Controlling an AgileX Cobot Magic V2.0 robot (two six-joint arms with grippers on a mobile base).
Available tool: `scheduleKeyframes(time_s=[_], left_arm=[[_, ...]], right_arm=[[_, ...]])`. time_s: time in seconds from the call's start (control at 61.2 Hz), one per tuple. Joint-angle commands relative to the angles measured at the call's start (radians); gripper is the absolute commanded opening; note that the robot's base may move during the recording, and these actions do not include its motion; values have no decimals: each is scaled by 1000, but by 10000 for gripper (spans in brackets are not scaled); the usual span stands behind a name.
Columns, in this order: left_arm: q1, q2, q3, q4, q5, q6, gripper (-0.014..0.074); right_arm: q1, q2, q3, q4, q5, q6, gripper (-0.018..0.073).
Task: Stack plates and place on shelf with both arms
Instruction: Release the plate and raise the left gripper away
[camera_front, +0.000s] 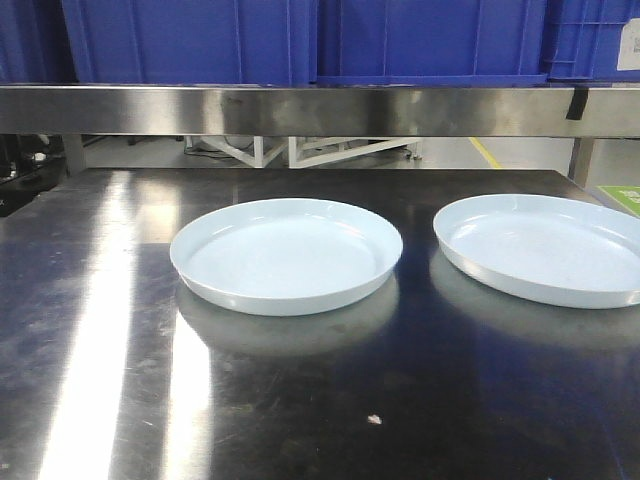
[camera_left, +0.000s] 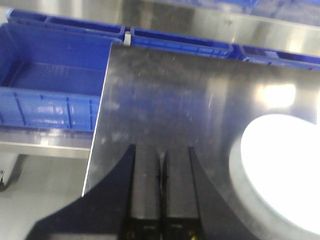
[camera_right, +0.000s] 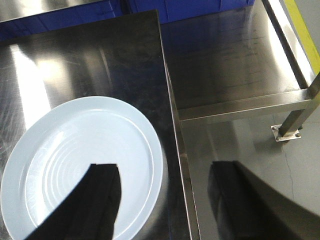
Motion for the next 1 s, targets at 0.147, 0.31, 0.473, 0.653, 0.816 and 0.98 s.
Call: scheduleKeyframes(time_s=[0.147, 0.31, 0.473, 0.653, 0.816, 0.98], left_arm=[[-7, -36, 42, -15, -98, 1, 90], [-7, -36, 46, -15, -102, 1, 90], [-7, -36, 46, -15, -102, 1, 88], [-7, -36, 46, -15, -102, 1, 88], [-7, -36, 46, -15, -102, 1, 88], [-7, -36, 46, -15, -102, 1, 87]], right_arm=[[0, -13, -35, 1, -75, -7, 497], [0, -13, -35, 1, -75, -7, 497], [0, -13, -35, 1, -75, -7, 470], [0, -13, -35, 1, -74, -7, 183], [0, -13, -35, 1, -65, -7, 62], [0, -13, -35, 10, -65, -7, 56]])
